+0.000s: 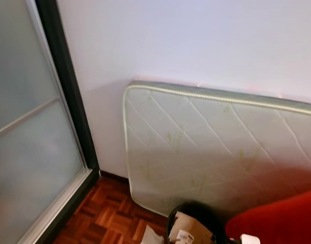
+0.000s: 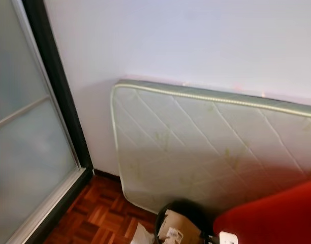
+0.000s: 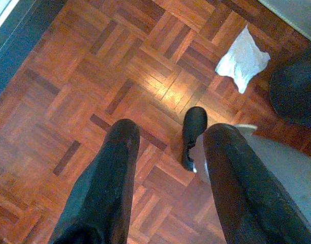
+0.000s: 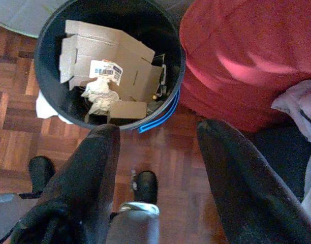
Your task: Clean up the room
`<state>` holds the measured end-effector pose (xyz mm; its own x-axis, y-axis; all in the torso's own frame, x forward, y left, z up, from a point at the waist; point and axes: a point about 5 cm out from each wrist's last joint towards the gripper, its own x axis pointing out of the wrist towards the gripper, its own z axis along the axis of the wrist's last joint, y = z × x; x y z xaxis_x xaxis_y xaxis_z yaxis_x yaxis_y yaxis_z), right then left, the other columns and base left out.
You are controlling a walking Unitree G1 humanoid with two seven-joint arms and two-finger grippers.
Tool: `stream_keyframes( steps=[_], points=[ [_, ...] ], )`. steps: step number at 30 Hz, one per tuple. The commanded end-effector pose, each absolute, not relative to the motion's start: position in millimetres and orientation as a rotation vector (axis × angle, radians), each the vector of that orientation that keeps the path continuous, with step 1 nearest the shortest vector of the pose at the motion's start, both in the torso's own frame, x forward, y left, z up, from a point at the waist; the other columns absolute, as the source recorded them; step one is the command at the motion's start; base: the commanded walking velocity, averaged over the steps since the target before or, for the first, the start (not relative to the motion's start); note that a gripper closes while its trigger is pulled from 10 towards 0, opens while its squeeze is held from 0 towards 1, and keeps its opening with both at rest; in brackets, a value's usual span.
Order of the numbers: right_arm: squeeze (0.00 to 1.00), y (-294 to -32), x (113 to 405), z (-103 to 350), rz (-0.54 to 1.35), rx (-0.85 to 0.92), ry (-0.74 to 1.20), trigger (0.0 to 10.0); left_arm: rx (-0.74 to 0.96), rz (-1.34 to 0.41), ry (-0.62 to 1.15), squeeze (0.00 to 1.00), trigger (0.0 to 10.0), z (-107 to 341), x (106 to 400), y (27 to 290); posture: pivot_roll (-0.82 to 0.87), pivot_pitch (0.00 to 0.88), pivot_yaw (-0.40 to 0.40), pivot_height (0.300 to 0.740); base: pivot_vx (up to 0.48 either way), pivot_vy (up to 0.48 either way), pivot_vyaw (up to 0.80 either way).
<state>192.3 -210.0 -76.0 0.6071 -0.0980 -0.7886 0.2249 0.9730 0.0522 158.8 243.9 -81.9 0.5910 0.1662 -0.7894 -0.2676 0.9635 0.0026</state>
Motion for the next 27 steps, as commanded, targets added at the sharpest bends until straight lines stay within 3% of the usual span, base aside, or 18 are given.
stream_keyframes(
  steps=[1,17,23,27],
  points=[
    [0.0,-211,190,-77,-0.187,0.147,0.91,10.0,-0.118,0.248,0.909,0.0,10.0,-81,161,243,0.04,0.0,-0.018,0.74,-0.296,0.0,0.0],
    [0.0,-205,193,-77,-0.153,0.134,0.918,10.0,-0.111,0.263,0.91,0.0,10.0,-80,160,251,0.07,0.0,-0.029,0.74,-0.311,0.0,0.0],
    [0.0,-208,194,-76,-0.163,0.134,0.915,10.0,-0.119,0.253,0.923,0.0,10.0,-83,159,243,0.08,0.0,-0.044,0.74,0.0,0.0,0.0],
    [0.0,-208,195,-75,-0.161,0.135,0.917,10.0,-0.129,0.25,0.917,0.0,10.0,-83,161,239,0.08,0.0,-0.039,0.74,0.0,0.0,-0.77]
  ],
)
